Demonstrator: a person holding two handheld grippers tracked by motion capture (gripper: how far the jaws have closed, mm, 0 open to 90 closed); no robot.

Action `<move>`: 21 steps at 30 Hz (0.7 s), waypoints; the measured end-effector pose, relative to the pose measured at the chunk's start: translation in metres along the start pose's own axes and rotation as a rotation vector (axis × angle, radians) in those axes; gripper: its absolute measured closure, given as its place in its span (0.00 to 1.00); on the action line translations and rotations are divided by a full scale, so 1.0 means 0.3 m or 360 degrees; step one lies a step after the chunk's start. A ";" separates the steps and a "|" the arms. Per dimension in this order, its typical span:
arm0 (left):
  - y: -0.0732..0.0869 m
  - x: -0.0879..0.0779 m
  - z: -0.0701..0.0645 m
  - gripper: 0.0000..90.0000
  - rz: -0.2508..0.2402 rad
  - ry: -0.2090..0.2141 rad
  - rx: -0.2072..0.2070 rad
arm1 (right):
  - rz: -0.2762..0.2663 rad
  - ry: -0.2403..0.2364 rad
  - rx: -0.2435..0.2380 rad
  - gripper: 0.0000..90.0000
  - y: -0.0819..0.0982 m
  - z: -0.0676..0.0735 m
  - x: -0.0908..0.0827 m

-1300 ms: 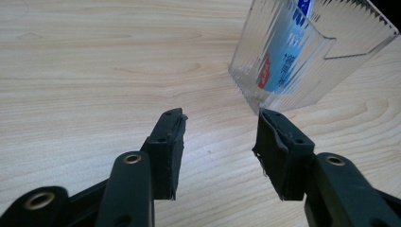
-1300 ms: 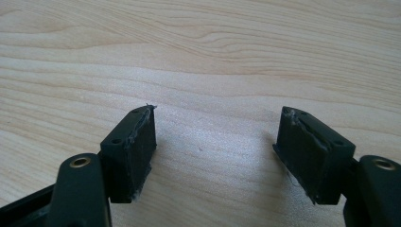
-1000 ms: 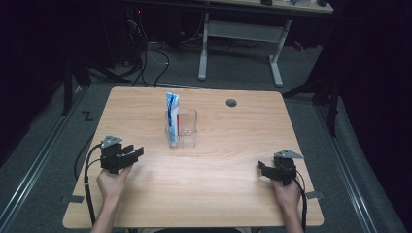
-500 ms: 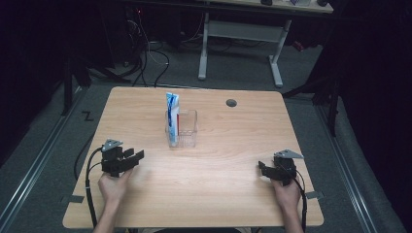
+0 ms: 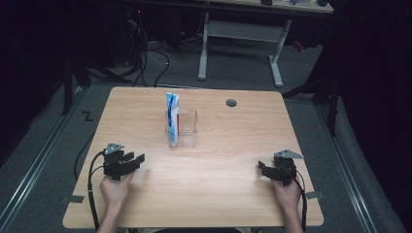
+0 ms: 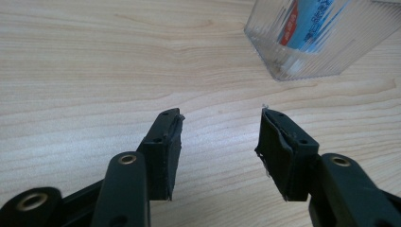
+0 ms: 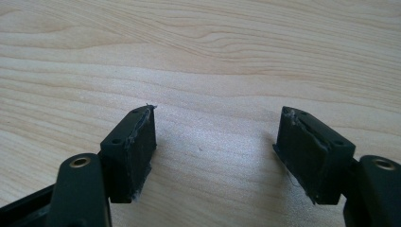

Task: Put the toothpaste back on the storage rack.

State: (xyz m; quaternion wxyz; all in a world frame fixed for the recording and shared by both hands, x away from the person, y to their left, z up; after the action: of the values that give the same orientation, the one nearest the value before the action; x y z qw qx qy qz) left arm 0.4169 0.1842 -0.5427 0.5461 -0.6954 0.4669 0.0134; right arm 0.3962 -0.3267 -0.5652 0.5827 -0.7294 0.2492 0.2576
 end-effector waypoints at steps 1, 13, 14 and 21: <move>0.004 0.001 0.002 0.55 0.0003 -0.0002 -0.0004 | 0.0000 0.0000 0.0000 0.33 0.000 0.000 0.000; 0.030 0.023 0.005 0.55 0.0041 -0.0009 -0.0009 | 0.0001 0.0001 0.0002 0.33 0.000 0.000 0.000; 0.033 0.025 0.005 0.55 0.0049 -0.0010 -0.0007 | 0.0002 0.0000 0.0003 0.33 0.000 0.000 0.000; 0.051 0.046 -0.004 0.56 0.0102 -0.0082 0.0054 | 0.0001 0.0000 0.0003 0.33 0.000 0.000 0.000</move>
State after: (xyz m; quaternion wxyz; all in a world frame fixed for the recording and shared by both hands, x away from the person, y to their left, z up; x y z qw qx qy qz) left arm 0.4139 0.1752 -0.5609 0.5690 -0.6702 0.4748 0.0407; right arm 0.3961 -0.3266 -0.5652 0.5832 -0.7288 0.2498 0.2575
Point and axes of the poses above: each handheld gripper's, and its own axes: x roughly forward along the jaws, y roughly out of its underside, z roughly to its left, the point moved 5 cm from there along x, roughly forward along the jaws, and after that the axes turned 14 degrees about y, right-handed, at the moved point
